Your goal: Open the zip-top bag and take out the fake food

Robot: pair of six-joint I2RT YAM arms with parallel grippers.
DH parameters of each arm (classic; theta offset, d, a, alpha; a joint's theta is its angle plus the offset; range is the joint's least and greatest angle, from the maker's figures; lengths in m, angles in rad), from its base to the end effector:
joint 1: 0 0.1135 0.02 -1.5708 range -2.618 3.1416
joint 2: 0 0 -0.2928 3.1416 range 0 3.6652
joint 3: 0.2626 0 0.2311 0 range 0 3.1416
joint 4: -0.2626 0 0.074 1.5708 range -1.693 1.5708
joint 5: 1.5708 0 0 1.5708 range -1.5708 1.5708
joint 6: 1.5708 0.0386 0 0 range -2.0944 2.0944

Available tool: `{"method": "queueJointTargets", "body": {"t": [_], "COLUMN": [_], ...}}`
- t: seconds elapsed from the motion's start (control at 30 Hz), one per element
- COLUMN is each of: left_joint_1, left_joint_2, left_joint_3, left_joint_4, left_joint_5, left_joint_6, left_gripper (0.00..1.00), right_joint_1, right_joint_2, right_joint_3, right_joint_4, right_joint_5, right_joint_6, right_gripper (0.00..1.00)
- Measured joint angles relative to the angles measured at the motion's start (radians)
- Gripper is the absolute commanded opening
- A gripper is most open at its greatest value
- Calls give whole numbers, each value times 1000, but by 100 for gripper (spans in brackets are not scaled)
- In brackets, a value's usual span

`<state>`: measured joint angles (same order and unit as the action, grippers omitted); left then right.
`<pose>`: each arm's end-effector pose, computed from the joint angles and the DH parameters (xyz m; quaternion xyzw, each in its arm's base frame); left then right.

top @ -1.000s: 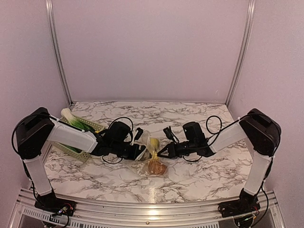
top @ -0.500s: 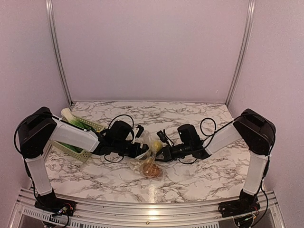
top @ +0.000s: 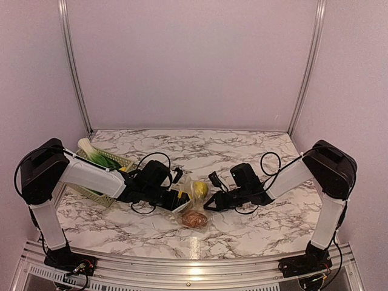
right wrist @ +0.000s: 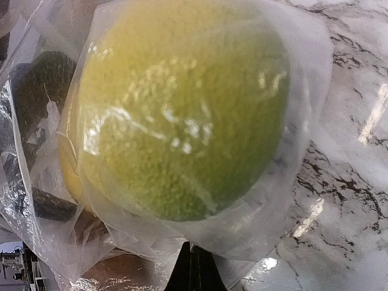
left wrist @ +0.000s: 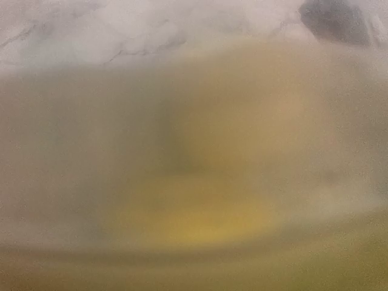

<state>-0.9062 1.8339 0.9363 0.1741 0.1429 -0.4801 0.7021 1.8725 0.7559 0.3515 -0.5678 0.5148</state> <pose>0.2216 -0.2917 0.1849 0.2209 0.8825 -0.3121 0.2738 0.2429 0.2326 0.1451 -0.1919 0.8690 0.4266 0.1615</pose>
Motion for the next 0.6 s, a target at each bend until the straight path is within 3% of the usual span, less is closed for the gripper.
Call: {"method": "queueJointTargets", "body": {"t": [0.6], "left_joint_1": [82], "left_joint_2": [-166], "left_joint_3": [-146], "left_joint_4": [39], "left_joint_5": [5], "left_joint_6": [-58], "left_gripper": [51], "right_joint_1": [-9], "right_joint_2": [-27], "right_joint_3": [-3], "right_joint_4": [-45], "right_joint_5": [41], "right_joint_6": [-26], "right_gripper": [0]}}
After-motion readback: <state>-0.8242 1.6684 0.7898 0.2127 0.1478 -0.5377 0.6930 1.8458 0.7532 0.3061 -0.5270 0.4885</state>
